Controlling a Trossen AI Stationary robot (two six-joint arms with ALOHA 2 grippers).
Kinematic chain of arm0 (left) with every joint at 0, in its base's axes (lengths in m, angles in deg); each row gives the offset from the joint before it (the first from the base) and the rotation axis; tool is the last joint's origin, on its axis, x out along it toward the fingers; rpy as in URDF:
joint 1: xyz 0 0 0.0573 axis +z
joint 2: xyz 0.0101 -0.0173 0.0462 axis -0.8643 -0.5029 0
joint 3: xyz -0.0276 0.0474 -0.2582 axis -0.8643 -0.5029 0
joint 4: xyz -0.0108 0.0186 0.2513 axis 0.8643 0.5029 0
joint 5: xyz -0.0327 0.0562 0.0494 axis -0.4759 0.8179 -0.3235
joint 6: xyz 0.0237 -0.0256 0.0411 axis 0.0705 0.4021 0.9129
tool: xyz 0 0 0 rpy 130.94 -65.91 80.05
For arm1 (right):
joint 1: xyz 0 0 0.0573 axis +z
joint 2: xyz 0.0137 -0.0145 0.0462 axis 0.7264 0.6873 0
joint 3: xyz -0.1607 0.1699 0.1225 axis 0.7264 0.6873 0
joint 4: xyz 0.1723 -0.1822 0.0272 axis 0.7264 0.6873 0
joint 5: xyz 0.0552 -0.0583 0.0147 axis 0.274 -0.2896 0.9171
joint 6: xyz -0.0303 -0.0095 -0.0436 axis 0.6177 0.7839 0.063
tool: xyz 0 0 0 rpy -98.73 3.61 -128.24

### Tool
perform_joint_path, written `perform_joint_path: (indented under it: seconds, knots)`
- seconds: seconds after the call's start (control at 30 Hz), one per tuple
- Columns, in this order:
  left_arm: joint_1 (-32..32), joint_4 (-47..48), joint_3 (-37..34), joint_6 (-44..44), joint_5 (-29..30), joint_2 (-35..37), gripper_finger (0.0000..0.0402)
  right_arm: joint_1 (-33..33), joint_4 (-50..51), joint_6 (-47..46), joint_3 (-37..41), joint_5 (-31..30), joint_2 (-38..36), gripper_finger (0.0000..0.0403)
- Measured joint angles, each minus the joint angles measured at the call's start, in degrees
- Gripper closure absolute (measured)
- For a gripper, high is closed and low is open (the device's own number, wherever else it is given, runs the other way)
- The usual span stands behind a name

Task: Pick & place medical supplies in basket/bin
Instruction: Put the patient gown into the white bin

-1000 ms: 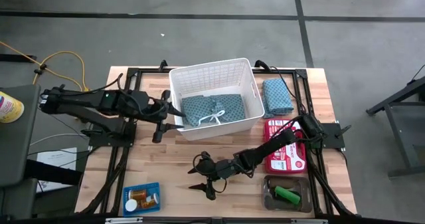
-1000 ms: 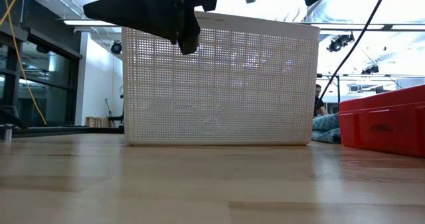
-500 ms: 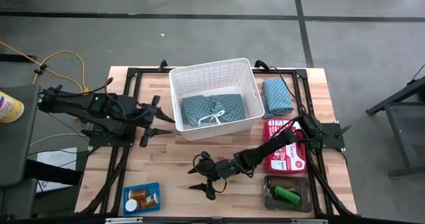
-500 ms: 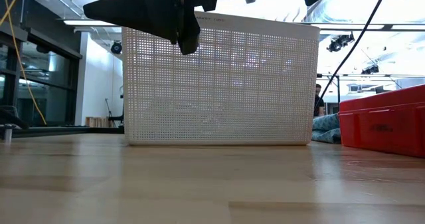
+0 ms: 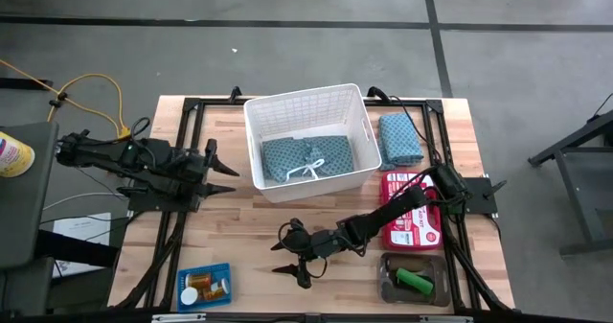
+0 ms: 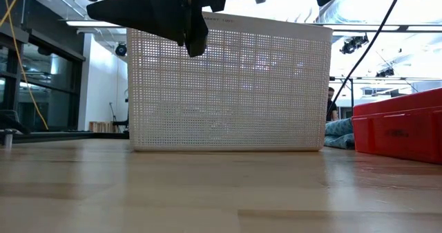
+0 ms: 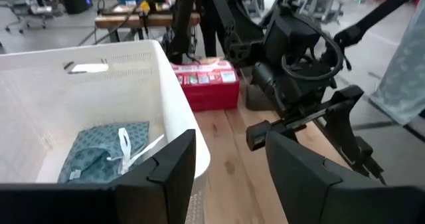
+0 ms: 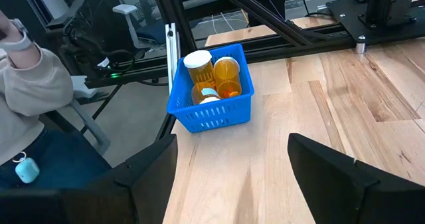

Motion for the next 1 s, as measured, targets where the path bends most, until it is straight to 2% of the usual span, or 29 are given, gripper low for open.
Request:
perform_joint_path:
  seconds: [0.3, 1.0]
  knots:
    - [0.0, -3.8, -7.5, -1.0, 0.0, 8.4, 0.0226, 0.0, 0.0, 0.0, 0.0, 0.0, 0.0, 0.0129]
    - [0.0, -3.3, -13.8, -1.2, 0.0, 25.0, 0.0226, 0.0, 0.0, 0.0, 0.0, 0.0, 0.0, 0.0129]
